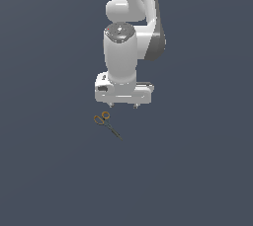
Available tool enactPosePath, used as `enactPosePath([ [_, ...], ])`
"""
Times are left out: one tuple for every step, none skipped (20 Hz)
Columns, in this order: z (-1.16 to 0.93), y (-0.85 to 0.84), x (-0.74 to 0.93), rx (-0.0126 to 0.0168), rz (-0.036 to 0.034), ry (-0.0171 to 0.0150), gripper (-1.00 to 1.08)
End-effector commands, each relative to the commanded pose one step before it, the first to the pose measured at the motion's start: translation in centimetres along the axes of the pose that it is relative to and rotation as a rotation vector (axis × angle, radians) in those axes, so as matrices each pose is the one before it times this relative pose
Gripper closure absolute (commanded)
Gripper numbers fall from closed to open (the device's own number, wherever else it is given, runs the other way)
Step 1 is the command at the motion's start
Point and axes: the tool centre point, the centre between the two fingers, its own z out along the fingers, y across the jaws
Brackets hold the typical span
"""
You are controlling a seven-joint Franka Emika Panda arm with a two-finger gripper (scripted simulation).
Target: Pick up the object and move it to a goal position.
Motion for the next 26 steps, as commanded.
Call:
enactPosePath([
  [0.000, 0.001, 0.000, 0.00000, 0.00000, 0.00000, -0.92],
  [-0.021, -0.027, 0.004, 0.00009, -0.00113, 0.00039, -0.92],
  [-0.064, -0.082, 0.010, 0.00031, -0.00338, 0.00116, -0.92],
  [-0.105, -0.136, 0.017, 0.00050, -0.00556, 0.00191, -0.92],
  [-0.147, -0.188, 0.024, 0.00068, -0.00770, 0.00266, -0.92],
  [-0.191, -0.243, 0.032, 0.00085, -0.00986, 0.00343, -0.92],
  [-0.228, -0.289, 0.039, 0.00098, -0.01158, 0.00408, -0.92],
  [-0.206, -0.258, 0.036, 0.00085, -0.01012, 0.00363, -0.92],
  [-0.168, -0.210, 0.029, 0.00067, -0.00794, 0.00291, -0.92],
  [-0.127, -0.155, 0.022, 0.00049, -0.00565, 0.00214, -0.92],
  [-0.086, -0.105, 0.013, 0.00033, -0.00343, 0.00139, -0.92],
  [-0.039, -0.045, 0.003, 0.00015, -0.00106, 0.00054, -0.92],
  [0.028, 0.037, -0.005, -0.00011, 0.00145, -0.00051, -0.92],
  [0.052, 0.056, -0.005, -0.00019, 0.00118, -0.00068, -0.92],
  [0.024, 0.074, -0.004, 0.00000, 0.00000, 0.00000, -0.92],
  [0.078, 0.014, 0.015, -0.00039, -0.00229, -0.00056, -0.92],
  [0.071, 0.051, 0.014, -0.00027, -0.00323, -0.00012, -0.92],
  [0.097, 0.076, 0.019, -0.00035, -0.00429, -0.00016, -0.92],
  [0.130, 0.098, 0.022, -0.00047, -0.00541, -0.00030, -0.92],
  [0.165, 0.125, 0.025, -0.00059, -0.00644, -0.00045, -0.92],
  [0.197, 0.153, 0.027, -0.00069, -0.00741, -0.00059, -0.92],
  [0.227, 0.177, 0.028, -0.00077, -0.00839, -0.00071, -0.92],
  [0.254, 0.197, 0.028, -0.00083, -0.00937, -0.00080, -0.92],
  [0.280, 0.217, 0.027, -0.00088, -0.01040, -0.00087, -0.92],
  [0.307, 0.237, 0.026, -0.00093, -0.01154, -0.00094, -0.92],
  [0.335, 0.255, 0.023, -0.00096, -0.01262, -0.00103, -0.92],
])
